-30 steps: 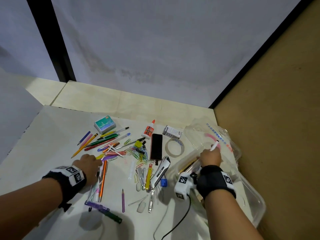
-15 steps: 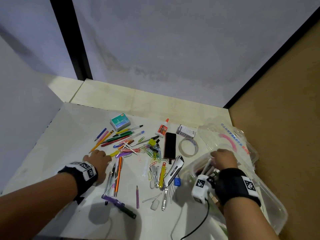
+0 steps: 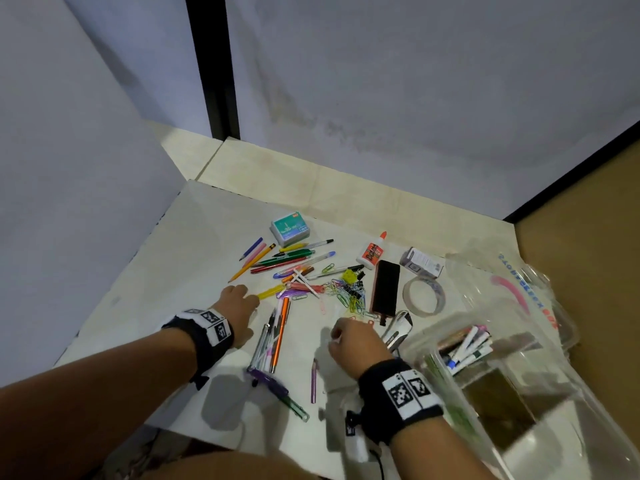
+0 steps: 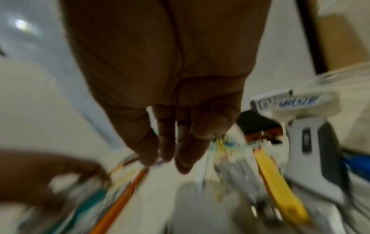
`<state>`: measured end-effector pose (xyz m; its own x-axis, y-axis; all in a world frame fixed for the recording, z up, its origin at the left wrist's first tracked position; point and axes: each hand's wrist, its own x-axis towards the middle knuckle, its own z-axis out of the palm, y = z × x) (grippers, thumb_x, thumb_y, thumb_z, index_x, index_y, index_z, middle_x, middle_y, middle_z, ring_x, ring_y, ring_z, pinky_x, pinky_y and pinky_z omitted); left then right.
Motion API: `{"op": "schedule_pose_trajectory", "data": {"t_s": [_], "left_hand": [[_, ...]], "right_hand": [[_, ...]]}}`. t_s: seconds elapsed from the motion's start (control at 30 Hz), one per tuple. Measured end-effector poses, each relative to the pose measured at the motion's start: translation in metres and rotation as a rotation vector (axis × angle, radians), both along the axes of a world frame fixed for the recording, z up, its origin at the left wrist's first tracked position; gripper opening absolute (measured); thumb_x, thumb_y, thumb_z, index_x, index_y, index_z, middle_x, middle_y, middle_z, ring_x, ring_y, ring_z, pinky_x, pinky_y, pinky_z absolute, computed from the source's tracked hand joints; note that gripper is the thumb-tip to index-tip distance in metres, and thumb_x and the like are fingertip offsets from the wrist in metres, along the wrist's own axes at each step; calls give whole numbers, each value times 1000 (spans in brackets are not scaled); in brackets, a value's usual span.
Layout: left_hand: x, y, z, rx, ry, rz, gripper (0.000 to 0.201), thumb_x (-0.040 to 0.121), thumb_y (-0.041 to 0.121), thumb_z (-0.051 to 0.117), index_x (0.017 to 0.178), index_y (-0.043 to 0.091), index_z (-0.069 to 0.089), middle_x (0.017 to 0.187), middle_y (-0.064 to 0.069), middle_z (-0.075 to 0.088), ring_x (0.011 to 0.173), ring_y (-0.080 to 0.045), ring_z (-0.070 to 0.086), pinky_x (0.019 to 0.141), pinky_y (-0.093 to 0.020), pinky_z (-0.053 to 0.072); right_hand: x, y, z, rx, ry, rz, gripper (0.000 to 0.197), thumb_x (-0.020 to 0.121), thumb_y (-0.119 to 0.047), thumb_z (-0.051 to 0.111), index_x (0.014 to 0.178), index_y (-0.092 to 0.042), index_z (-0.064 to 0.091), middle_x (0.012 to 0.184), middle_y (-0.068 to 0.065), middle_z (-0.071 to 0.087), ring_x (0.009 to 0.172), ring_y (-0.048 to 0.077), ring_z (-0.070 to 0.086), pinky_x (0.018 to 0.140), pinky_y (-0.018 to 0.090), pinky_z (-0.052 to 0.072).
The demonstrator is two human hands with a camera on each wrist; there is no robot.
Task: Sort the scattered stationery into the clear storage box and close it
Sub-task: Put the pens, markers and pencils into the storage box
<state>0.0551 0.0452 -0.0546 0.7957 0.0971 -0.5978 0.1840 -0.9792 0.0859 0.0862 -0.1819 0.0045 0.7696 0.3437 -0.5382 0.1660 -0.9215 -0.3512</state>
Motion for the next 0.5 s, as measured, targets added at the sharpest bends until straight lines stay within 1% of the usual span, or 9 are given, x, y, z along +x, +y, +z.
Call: {"op": "schedule_pose_trajectory", "data": {"t_s": [0.07, 0.13, 0.2, 0.33, 0.43, 0.5], "left_hand": [[-5, 2, 0, -36, -15, 34, 70, 83, 37, 62, 143, 21, 31, 153, -12, 20, 141, -31, 21, 116, -38, 25], [-9, 6, -2, -88, -25, 54, 67, 88, 34, 59, 146, 21, 27, 156, -11, 12, 145, -28, 13, 118, -36, 20], [-11, 11, -2, -135, -31, 46, 65, 91, 29, 57, 147, 22, 25, 157, -10, 10, 146, -27, 12, 118, -36, 19], [-16, 20, 0, -160, -16, 14, 67, 91, 26, 57, 148, 26, 22, 158, -8, 12, 146, -27, 12, 119, -38, 20], [-20, 20, 2, -145, -51, 19, 68, 91, 26, 58, 148, 25, 21, 157, -8, 13, 147, -26, 10, 119, -37, 20], [-21, 17, 2, -125, -89, 12, 68, 91, 25, 58, 148, 24, 22, 158, -7, 13, 147, -25, 8, 119, -37, 18]], "right_hand": [[-15, 12, -16, -113, 113, 162, 23, 87, -17, 54, 109, -11, 58, 111, 11, 63, 105, 28, 59, 86, 33, 47], [-24, 16, -29, -165, 136, 221, 25, 85, -15, 55, 109, -10, 54, 105, 12, 62, 102, 30, 61, 82, 35, 48], [-27, 16, -36, -171, 106, 234, 28, 85, -10, 50, 113, -8, 48, 103, 14, 59, 101, 31, 61, 79, 35, 48], [-22, 16, -43, -183, 41, 241, 34, 89, -1, 39, 123, -6, 40, 115, 15, 59, 106, 29, 60, 85, 35, 48], [-16, 24, -46, -184, 18, 186, 32, 90, -6, 41, 122, -4, 45, 120, 14, 58, 112, 28, 57, 91, 31, 46], [-11, 34, -44, -139, 7, 138, 31, 92, -9, 39, 120, -3, 49, 123, 14, 55, 114, 25, 55, 94, 27, 43]]}}
